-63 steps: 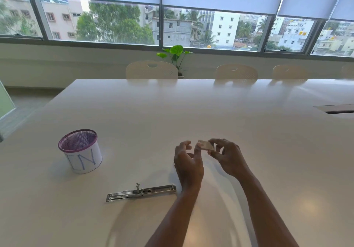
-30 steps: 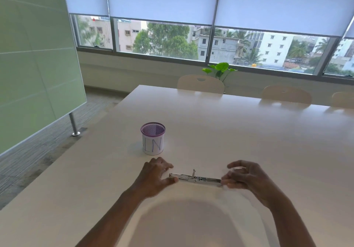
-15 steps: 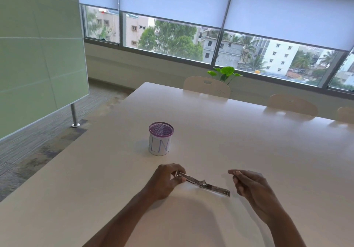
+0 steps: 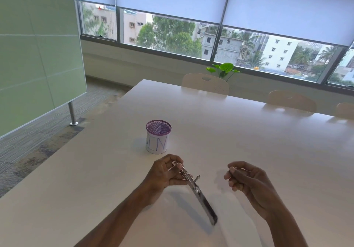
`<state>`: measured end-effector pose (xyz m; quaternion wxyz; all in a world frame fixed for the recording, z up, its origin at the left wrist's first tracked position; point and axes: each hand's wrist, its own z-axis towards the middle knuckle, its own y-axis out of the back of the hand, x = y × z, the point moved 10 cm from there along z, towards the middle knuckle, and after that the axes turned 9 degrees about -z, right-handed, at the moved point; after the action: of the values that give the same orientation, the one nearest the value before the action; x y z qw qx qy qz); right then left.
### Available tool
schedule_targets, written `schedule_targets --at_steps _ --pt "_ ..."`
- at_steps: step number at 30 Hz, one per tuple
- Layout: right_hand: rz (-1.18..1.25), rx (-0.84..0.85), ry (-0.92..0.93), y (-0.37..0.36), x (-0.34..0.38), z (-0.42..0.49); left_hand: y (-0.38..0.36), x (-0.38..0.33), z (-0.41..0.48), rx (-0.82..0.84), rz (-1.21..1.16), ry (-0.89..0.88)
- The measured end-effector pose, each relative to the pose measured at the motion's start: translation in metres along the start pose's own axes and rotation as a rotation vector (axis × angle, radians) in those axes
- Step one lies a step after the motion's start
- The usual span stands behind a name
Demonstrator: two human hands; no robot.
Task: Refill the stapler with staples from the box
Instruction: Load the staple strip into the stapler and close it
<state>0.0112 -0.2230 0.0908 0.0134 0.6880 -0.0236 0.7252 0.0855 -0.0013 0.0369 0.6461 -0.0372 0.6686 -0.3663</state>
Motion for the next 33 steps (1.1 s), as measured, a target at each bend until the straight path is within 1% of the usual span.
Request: schedule_targets --at_steps 2,5,9,16,19,26,33 --pt "0.003 0.004 -0.011 -0.002 -0.001 0.000 -0.007 0.006 -0.002 0.053 -0.029 0.031" --pt "-0.024 0.026 -0.053 -0.008 -0.007 -0.001 -0.013 0.010 -0.003 0.085 -0.039 0.041" --pt "-0.129 0.024 -0.121 -0.014 -0.019 -0.002 -0.012 0.010 -0.003 0.062 -0.033 0.027" --pt "-0.084 -0.047 -0.162 -0.007 -0.028 0.000 -0.006 0.009 -0.005 0.017 -0.007 0.004" --pt "-0.143 -0.062 -0.140 -0.005 -0.027 0.000 -0.004 0.008 -0.006 0.002 0.001 0.009" --pt "-0.455 -0.086 -0.124 -0.002 -0.033 0.004 -0.002 0.007 -0.007 -0.038 0.013 0.002" --pt "-0.505 -0.066 0.001 -0.021 0.005 0.008 0.004 0.005 -0.006 -0.088 0.013 -0.039"
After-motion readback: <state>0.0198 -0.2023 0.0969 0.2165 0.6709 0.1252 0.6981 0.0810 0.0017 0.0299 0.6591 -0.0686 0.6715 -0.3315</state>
